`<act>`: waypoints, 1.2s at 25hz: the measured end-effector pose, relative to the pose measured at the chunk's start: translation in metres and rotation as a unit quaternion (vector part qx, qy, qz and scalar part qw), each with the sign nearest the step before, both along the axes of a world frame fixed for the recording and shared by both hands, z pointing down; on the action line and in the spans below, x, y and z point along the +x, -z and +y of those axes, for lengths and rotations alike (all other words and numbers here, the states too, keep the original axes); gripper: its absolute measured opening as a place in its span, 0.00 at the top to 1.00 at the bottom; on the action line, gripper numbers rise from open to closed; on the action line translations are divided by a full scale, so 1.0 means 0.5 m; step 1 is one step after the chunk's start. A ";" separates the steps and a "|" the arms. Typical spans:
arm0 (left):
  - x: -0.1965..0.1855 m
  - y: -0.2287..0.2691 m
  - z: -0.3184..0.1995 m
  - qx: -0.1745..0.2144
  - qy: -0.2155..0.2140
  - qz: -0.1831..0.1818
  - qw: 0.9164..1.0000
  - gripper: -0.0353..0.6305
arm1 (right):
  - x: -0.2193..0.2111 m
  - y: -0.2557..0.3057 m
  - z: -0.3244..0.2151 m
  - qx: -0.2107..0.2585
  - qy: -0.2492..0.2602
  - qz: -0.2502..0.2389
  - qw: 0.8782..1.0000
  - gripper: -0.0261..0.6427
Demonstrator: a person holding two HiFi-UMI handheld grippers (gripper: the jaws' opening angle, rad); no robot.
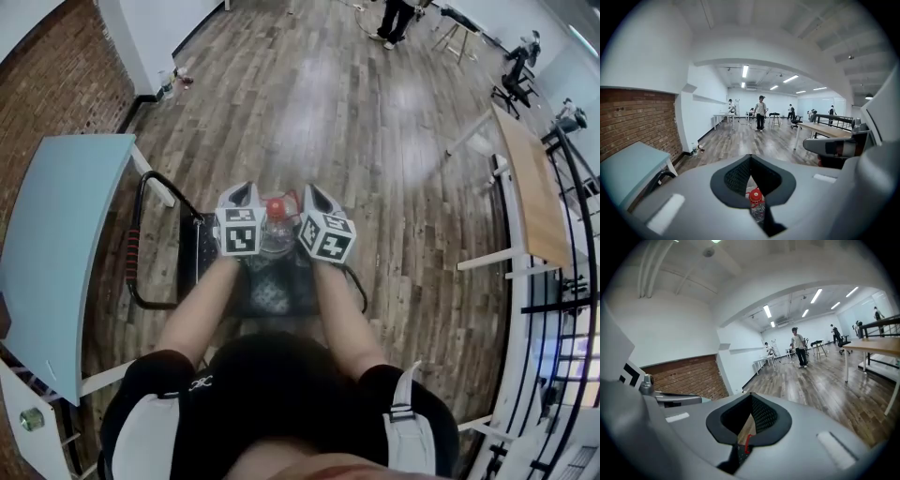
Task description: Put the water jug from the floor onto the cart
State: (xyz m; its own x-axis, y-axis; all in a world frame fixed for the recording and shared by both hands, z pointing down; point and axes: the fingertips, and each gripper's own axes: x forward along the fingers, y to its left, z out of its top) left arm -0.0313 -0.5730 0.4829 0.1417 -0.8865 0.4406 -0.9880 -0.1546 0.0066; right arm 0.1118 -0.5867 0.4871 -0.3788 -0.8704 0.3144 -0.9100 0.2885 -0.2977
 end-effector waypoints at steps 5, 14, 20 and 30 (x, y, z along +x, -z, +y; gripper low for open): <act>-0.015 0.055 0.001 0.022 0.001 0.007 1.000 0.95 | -0.012 0.105 0.008 0.085 0.003 0.048 0.995 0.94; -0.015 0.129 0.004 0.053 -0.004 -0.005 0.999 0.95 | -0.039 0.181 0.016 0.126 0.031 0.045 0.991 0.94; -0.021 0.107 0.006 0.040 -0.008 0.002 0.999 0.95 | -0.057 0.174 0.017 0.123 0.036 0.045 0.991 0.94; -0.013 0.097 0.005 0.033 -0.018 0.006 0.999 0.95 | -0.050 0.149 0.012 0.102 0.031 0.038 0.994 0.94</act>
